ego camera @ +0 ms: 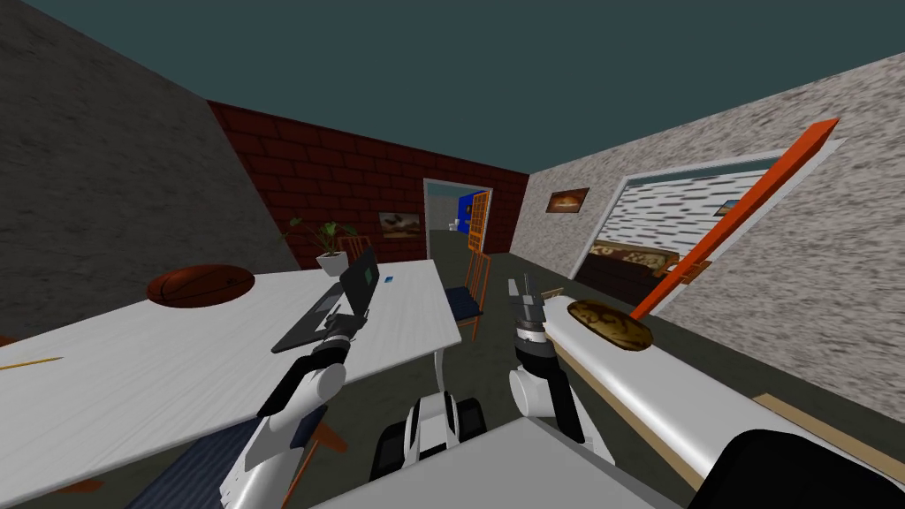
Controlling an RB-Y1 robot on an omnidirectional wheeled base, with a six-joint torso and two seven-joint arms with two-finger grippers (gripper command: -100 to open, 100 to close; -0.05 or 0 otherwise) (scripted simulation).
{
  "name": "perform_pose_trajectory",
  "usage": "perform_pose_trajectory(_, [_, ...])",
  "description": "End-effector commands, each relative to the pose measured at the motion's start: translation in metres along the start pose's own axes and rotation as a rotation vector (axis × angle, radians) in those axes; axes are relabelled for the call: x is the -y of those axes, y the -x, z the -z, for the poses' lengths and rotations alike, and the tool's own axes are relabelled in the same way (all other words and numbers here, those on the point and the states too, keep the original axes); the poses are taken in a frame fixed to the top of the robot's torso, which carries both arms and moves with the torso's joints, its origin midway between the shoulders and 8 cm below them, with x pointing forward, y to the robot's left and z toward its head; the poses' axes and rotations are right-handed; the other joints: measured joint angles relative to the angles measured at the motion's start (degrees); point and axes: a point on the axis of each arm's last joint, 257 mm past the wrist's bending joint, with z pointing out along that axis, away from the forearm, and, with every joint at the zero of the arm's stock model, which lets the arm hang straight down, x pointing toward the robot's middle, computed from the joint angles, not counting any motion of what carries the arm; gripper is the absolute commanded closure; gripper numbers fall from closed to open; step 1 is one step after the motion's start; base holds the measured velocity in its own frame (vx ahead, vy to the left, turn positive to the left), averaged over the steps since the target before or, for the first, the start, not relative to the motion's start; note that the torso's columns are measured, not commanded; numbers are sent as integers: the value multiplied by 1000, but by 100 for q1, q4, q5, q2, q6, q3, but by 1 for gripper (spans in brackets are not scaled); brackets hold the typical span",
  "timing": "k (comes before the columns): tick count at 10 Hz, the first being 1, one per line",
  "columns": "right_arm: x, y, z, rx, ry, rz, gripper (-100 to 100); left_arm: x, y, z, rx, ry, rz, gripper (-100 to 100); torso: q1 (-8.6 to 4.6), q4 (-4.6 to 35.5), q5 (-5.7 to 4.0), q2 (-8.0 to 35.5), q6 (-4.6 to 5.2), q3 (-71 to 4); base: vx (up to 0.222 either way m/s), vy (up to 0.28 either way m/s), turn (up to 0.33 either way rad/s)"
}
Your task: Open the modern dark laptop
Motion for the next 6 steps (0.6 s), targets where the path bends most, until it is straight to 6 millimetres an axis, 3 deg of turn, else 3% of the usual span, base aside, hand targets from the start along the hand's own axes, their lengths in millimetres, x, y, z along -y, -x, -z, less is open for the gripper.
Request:
perform_pose_trajectory(1, [0,0,0,0,0,0,0,27,27,-6,40,-40,-20,-100,3,0,0,1,-7,2,-70,-11,-207])
perform_pose_trajectory(3, [0,0,0,0,0,0,0,26,26,-6,37,-39,-13,-100,7,-2,2,-12,-6,-6,-41,-3,-88])
perform_pose_trajectory(4, [0,0,0,0,0,0,0,46,42,-9,64,-69,-13,-100,7,-6,2,-24,-8,-14,-42,-10,-248])
perform_pose_trajectory(6, [0,0,0,0,0,0,0,46,41,-9,62,-68,-18,-100,8,-4,1,-14,-7,-8,-35,-2,-78])
